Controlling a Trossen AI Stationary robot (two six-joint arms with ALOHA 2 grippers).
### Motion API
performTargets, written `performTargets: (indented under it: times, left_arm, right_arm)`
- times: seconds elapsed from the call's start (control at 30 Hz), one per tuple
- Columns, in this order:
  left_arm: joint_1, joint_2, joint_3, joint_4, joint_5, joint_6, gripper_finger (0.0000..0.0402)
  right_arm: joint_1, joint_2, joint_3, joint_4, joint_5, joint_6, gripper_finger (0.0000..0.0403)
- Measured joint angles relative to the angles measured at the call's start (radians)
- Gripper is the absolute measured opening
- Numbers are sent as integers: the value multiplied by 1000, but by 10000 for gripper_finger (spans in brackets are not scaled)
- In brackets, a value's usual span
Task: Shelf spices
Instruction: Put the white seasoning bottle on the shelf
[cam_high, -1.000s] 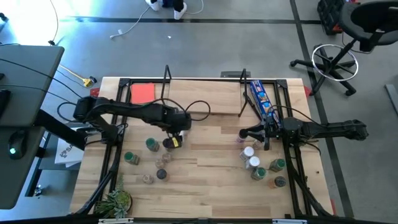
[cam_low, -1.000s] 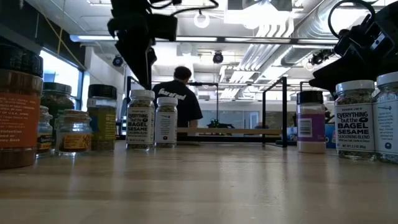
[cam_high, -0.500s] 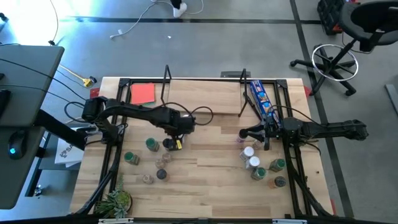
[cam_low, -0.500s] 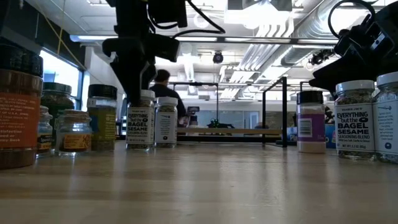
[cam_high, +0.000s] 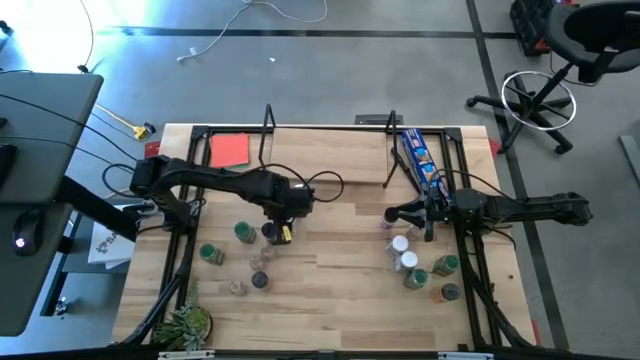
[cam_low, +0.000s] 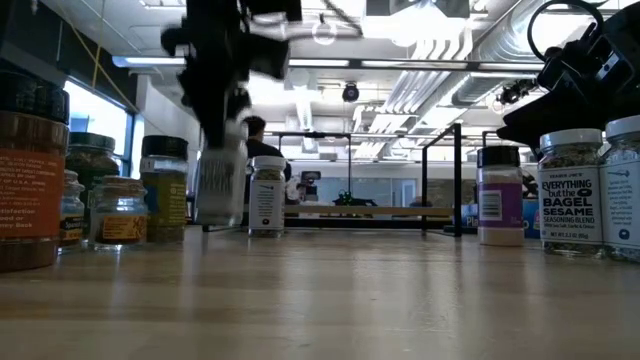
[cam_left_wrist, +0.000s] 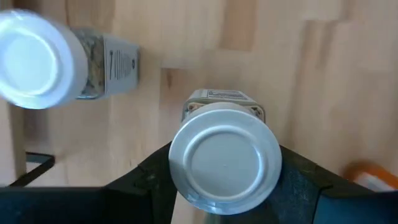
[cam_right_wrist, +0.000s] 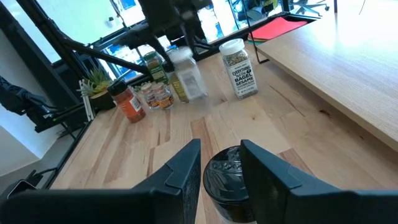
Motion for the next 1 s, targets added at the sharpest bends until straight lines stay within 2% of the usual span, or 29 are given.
performTargets:
  times: [0.2, 0.37, 0.53, 0.73, 0.83, 1.0]
  left_arm:
    - [5, -1, 289, -170, 5, 32, 189]
    - [149, -2, 479, -198, -13, 147, 189]
    - [380, 15, 522, -147, -2, 331, 189]
    - [615, 126, 539, -114, 6, 560, 189]
    - [694, 201, 581, -115, 28, 640, 189]
    - [756, 317, 657, -128, 53, 718, 189]
  right_arm:
    - [0, 0, 0, 0, 0, 0, 108]
    - [0, 0, 0, 0, 0, 0, 108]
    - [0, 0, 0, 0, 0, 0, 108]
    - [0, 0, 0, 0, 0, 0, 108]
    - [0, 0, 0, 0, 0, 0, 108]
    - [0, 0, 0, 0, 0, 0, 108]
